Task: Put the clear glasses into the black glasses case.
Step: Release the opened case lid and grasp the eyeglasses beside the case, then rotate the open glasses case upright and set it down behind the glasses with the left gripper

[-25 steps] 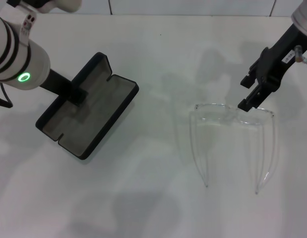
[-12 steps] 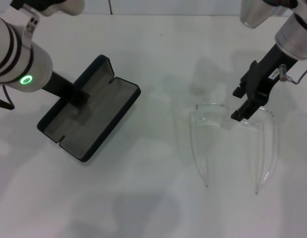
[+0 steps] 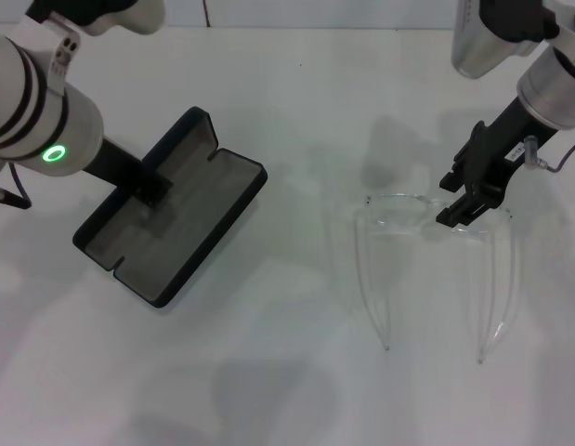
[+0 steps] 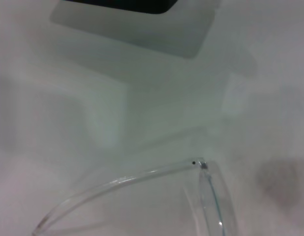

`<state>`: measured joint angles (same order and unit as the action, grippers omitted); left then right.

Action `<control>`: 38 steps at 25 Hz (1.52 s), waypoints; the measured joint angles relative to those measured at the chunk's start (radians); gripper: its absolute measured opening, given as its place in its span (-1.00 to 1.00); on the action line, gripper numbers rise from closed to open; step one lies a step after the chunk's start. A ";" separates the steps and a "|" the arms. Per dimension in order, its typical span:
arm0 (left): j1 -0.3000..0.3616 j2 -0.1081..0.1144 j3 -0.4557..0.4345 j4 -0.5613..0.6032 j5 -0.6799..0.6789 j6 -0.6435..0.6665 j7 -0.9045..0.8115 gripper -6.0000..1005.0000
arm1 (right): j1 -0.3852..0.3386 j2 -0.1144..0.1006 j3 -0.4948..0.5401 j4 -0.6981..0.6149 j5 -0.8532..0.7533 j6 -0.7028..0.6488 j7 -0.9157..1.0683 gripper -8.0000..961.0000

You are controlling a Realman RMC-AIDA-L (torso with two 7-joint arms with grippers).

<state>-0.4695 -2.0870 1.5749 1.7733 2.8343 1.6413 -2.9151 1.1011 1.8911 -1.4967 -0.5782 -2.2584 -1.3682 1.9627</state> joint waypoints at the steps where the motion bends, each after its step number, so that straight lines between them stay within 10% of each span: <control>1: 0.000 0.000 0.002 0.000 0.000 0.000 0.000 -0.58 | -0.003 0.003 0.000 -0.002 -0.001 0.000 0.000 0.18; 23: 0.012 -0.001 0.004 -0.016 0.000 -0.010 0.001 -0.57 | -0.032 0.042 0.003 -0.012 -0.024 0.034 -0.003 -0.12; 38: 0.010 0.000 0.001 -0.028 0.001 -0.031 0.005 -0.57 | -0.160 0.031 0.056 -0.207 -0.029 0.031 -0.016 -0.81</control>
<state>-0.4590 -2.0866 1.5756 1.7455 2.8351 1.6101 -2.9102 0.9409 1.9223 -1.4409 -0.7853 -2.2873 -1.3376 1.9464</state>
